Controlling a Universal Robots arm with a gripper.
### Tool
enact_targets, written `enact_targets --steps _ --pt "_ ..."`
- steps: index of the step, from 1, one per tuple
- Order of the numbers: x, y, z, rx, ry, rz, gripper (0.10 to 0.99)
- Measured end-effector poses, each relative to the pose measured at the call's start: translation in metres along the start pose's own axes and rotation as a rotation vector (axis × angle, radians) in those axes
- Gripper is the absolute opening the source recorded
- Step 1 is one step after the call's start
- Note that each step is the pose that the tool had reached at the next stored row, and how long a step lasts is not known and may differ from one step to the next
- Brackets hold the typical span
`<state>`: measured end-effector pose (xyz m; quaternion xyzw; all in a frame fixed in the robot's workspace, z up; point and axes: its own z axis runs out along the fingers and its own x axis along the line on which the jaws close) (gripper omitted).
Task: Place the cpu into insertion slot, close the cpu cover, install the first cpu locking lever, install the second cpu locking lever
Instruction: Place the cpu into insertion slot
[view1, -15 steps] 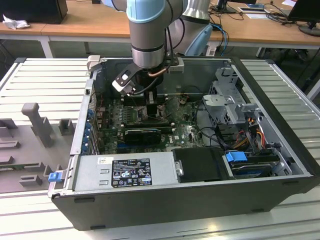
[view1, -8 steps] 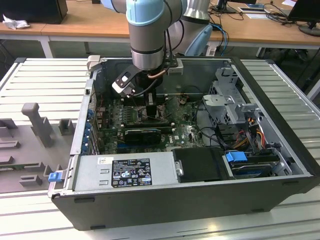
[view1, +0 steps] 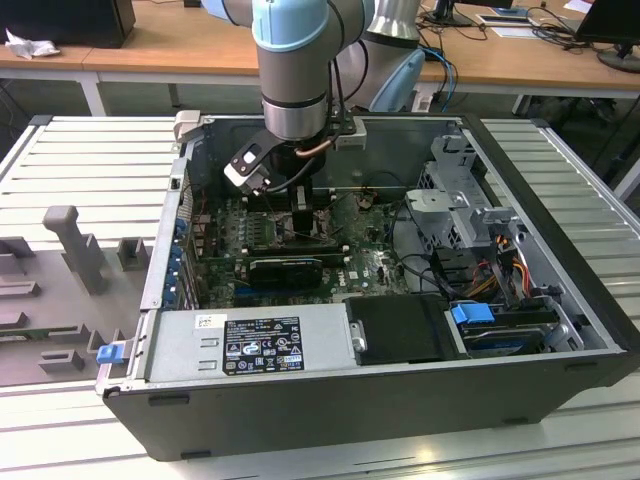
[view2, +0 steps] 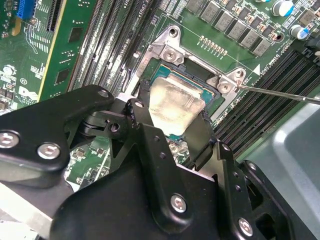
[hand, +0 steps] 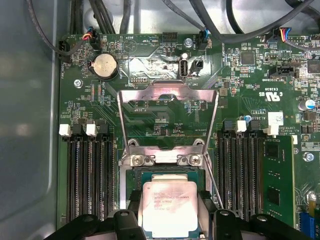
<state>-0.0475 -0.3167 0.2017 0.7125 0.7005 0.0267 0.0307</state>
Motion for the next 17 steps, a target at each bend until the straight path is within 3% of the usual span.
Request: enact_targets --steps 2,3,11,13,17 --pt "0.0000 0.0000 0.0000 0.000 -0.0001 0.000 0.541" --pt "0.0000 0.0000 0.0000 0.000 -0.0001 0.000 0.604" --pt "0.0023 0.0000 -0.0007 0.000 0.0130 0.001 0.604" --pt "0.0024 0.0000 -0.0010 0.000 0.0129 0.002 0.604" --pt "0.0023 0.0007 -0.0091 0.000 0.0116 0.001 0.604"
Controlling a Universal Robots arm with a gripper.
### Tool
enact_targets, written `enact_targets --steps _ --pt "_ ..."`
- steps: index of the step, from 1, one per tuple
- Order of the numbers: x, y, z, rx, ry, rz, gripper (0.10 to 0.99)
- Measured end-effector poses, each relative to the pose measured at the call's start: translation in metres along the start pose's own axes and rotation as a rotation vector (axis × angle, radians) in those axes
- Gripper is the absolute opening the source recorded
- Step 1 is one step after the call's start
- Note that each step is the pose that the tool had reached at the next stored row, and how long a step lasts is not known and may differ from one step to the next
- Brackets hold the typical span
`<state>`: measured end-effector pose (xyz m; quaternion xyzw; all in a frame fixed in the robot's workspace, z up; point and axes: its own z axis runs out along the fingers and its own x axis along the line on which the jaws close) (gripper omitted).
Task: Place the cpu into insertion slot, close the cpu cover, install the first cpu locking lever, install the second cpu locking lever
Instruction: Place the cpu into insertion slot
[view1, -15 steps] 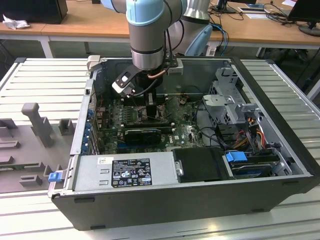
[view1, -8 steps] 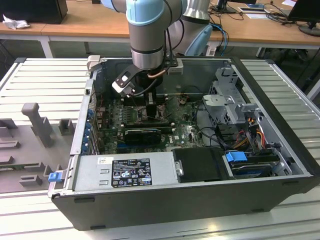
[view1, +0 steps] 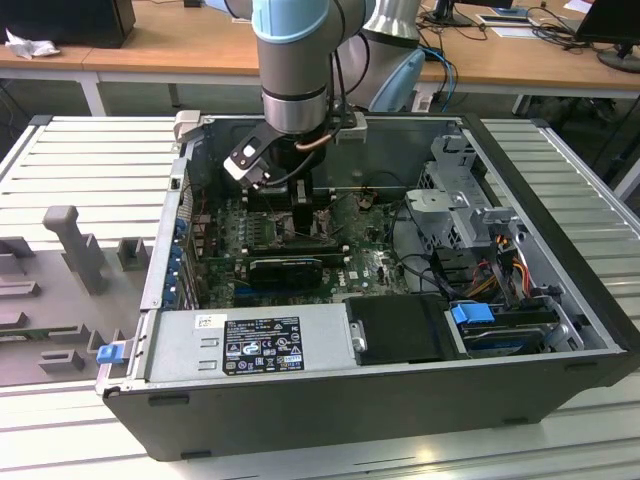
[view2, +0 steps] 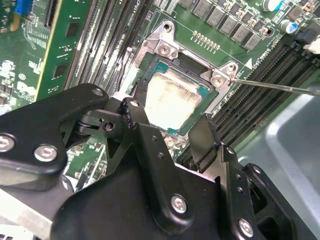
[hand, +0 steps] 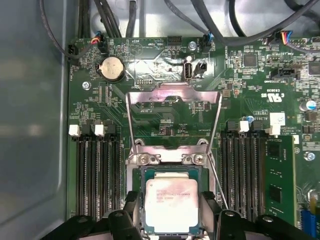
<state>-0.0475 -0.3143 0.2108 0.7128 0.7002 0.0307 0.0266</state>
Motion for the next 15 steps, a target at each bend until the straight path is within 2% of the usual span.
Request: enact_targets --steps 1,2,3,4,5,6,8,15 --pt "0.0000 0.0003 -0.0034 0.000 -0.0018 0.000 0.604" --pt "0.0001 0.0008 -0.0107 0.000 -0.0063 0.000 0.604" --pt "0.0001 0.0013 -0.0153 -0.001 -0.0204 -0.002 0.588" --pt "0.0000 0.0013 -0.0168 -0.001 -0.0278 -0.002 0.337" --pt "0.0000 0.0014 -0.0173 -0.001 -0.0298 -0.002 0.337" --pt "0.0000 0.0014 -0.0186 -0.001 -0.0339 -0.003 0.220" --pt "0.0001 0.0016 -0.0198 -0.001 -0.0379 -0.003 0.106" --pt "0.0000 0.0017 -0.0217 -0.001 -0.0411 -0.003 0.106"
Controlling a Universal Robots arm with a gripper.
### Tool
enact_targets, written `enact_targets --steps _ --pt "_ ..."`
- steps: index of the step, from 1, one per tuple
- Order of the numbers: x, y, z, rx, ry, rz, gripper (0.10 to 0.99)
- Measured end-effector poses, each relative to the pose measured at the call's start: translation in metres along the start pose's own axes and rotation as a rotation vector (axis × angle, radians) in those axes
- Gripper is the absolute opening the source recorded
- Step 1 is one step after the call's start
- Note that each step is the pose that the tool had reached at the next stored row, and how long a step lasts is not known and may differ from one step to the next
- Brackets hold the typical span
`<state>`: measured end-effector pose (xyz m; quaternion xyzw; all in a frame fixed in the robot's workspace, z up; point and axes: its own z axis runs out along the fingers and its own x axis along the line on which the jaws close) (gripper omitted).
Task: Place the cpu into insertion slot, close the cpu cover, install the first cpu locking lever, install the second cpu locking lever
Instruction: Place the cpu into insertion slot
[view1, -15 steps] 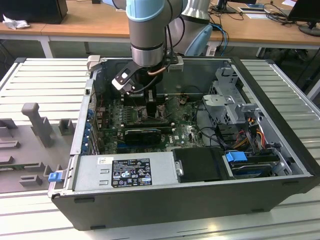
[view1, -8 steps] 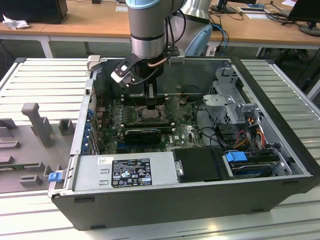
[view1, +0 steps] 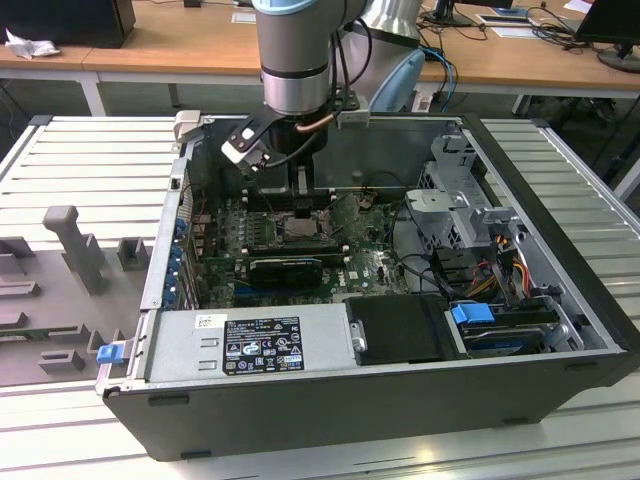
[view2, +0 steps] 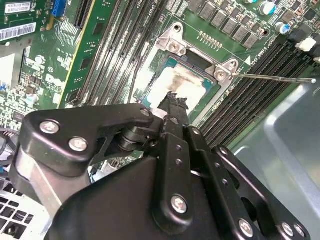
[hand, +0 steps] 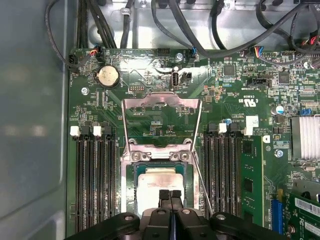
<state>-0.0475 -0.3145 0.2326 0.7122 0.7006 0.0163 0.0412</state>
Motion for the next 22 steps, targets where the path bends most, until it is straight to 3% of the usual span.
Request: enact_targets --steps 6,22 --pt "-0.0002 0.0004 -0.0053 0.000 0.0002 0.001 0.106" --pt "-0.0003 0.0009 -0.0107 0.000 0.0000 0.002 0.106"
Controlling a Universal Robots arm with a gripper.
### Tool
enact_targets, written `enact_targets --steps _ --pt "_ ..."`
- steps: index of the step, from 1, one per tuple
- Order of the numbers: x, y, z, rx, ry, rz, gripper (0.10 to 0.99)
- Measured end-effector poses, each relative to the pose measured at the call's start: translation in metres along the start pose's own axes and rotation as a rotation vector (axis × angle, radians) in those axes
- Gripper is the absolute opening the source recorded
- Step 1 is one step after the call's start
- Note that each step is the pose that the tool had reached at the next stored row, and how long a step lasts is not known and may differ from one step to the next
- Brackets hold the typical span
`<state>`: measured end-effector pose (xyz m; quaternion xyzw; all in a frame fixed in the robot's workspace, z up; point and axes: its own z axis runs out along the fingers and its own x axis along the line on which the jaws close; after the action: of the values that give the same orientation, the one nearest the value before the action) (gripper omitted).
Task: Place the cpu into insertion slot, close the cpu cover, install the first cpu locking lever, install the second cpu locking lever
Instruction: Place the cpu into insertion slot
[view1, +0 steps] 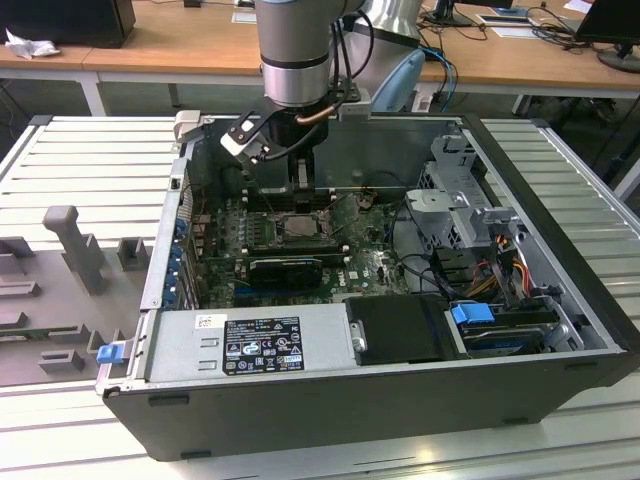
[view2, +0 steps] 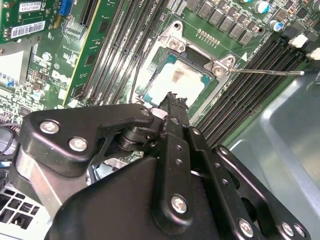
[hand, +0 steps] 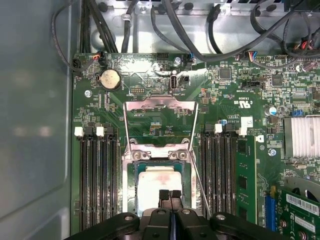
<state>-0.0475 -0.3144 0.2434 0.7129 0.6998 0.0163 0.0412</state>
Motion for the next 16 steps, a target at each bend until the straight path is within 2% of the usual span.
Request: enact_targets --steps 16 --pt "-0.0003 0.0007 -0.0082 0.000 -0.0020 0.003 0.106"
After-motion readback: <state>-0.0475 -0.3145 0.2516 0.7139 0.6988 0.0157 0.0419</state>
